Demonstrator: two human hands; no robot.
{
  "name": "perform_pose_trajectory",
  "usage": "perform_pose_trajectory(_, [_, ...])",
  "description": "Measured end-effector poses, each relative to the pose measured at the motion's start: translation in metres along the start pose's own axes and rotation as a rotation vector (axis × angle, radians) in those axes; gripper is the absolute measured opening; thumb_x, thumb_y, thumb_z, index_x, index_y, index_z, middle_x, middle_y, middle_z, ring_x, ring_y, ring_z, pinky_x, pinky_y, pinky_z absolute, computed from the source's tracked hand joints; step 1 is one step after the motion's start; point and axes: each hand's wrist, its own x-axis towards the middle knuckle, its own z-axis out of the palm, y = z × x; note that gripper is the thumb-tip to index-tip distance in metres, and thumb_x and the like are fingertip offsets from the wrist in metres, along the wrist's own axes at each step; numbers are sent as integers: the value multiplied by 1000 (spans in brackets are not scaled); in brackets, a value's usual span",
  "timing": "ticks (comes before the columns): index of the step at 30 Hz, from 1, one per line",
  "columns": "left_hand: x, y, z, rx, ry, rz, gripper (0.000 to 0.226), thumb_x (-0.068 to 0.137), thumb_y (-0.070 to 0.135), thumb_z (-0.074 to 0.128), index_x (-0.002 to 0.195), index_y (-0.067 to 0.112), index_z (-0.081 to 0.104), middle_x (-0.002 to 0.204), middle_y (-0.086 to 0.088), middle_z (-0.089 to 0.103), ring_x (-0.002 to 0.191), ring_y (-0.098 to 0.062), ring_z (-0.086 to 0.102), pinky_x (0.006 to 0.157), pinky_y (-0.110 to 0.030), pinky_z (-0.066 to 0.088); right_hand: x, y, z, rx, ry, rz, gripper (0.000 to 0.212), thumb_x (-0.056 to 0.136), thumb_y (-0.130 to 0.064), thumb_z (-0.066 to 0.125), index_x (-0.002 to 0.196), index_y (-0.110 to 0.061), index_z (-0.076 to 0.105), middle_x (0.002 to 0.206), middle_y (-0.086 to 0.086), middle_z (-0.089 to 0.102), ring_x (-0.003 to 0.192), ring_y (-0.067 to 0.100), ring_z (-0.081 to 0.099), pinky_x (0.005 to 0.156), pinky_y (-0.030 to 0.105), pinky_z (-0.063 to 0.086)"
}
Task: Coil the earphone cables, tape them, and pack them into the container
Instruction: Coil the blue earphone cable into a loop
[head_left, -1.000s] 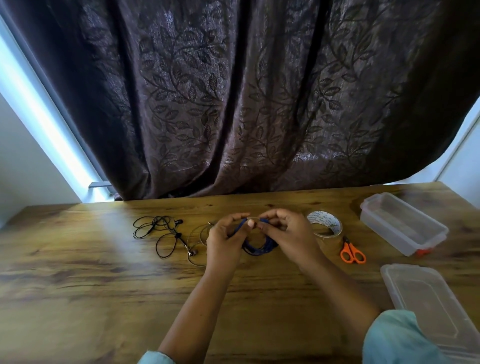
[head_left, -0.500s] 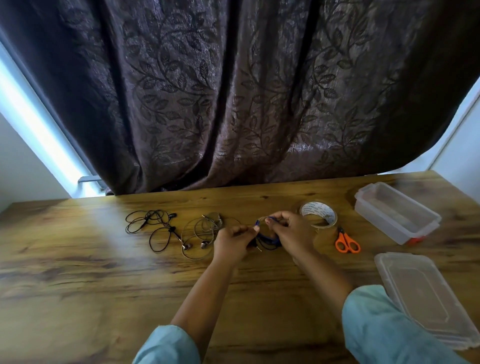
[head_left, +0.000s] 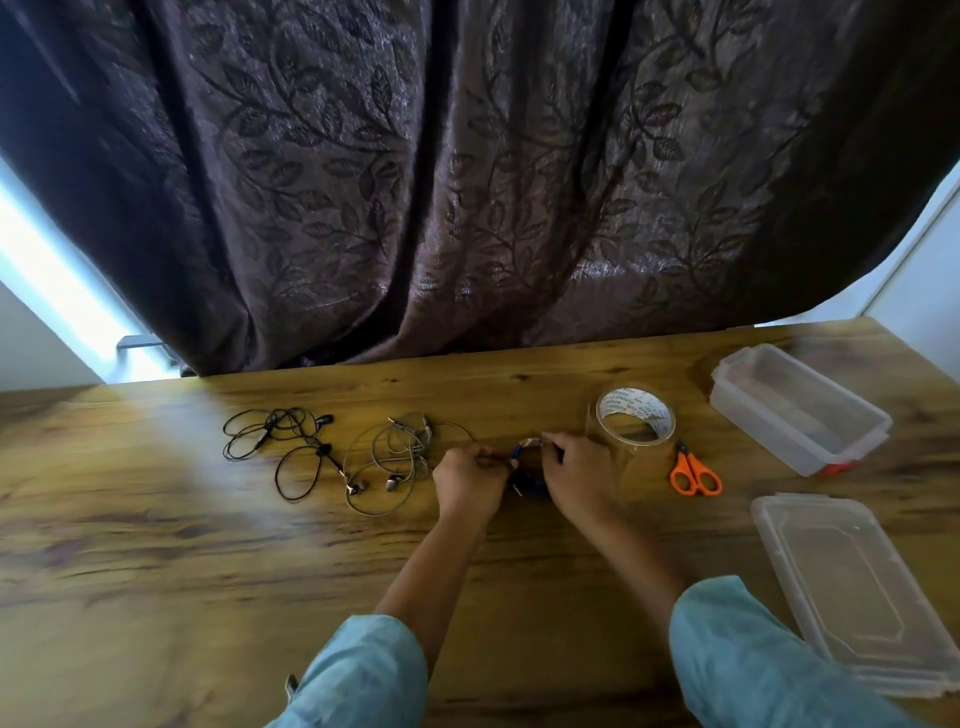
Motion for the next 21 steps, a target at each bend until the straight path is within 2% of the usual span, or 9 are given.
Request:
perform_pose_trajectory(4, [-1, 0, 2, 93, 7, 89, 12, 81, 17, 73, 92, 16, 70, 85, 2, 69, 76, -8, 65, 66, -20, 54, -2, 1, 2, -2, -12, -19, 37, 97, -14, 47, 133, -16, 53, 119, 6, 65, 99, 18, 65, 84, 35, 56])
perform_pose_trajectory(7, [-2, 3, 3, 114, -16, 88, 17, 80, 22, 73, 96, 17, 71, 89, 3, 70, 79, -9, 65, 65, -19, 53, -2, 0, 1, 46, -7, 8, 39, 95, -7, 48, 133, -14, 53, 125, 6, 62, 107, 15, 62, 90, 26, 53])
perform_pose_trajectory(10, [-4, 7, 0, 124, -30, 76, 17, 81, 24, 72, 97, 20, 72, 88, 9, 66, 79, -4, 59, 60, -8, 44, -5, -4, -1, 107, 4, 19, 38, 95, -7, 48, 132, -14, 55, 128, 4, 60, 115, 15, 57, 91, 19, 44])
perform_pose_trajectory(14, [-12, 10, -6, 69, -36, 58, 15, 80, 22, 73, 95, 19, 74, 89, 6, 70, 84, -8, 64, 78, -22, 54, -10, -13, -9, 154, 44, -12, 36, 95, -8, 49, 129, -14, 59, 125, 3, 63, 113, 15, 58, 90, 19, 45])
perform_pose_trajectory(17, [-18, 17, -7, 73, -29, 80, 15, 80, 22, 73, 94, 19, 73, 85, 7, 67, 77, -4, 59, 67, -14, 47, -14, -14, -17, 171, 65, -24, 35, 95, -9, 49, 128, -14, 60, 119, 5, 66, 104, 17, 63, 81, 18, 46])
perform_pose_trajectory(19, [-22, 21, -5, 71, -26, 85, 13, 80, 20, 73, 93, 19, 73, 81, 9, 65, 69, 2, 56, 56, -7, 41, -16, -11, -22, 173, 43, -5, 35, 95, -10, 48, 128, -13, 60, 121, 8, 65, 105, 20, 63, 79, 17, 43])
perform_pose_trajectory(21, [-25, 23, -4, 75, -23, 79, 14, 79, 18, 74, 93, 18, 73, 81, 8, 66, 67, 4, 54, 52, -6, 39, -16, -5, -24, 171, -14, 24, 35, 96, -10, 46, 129, -10, 59, 124, 10, 64, 107, 23, 62, 75, 17, 42])
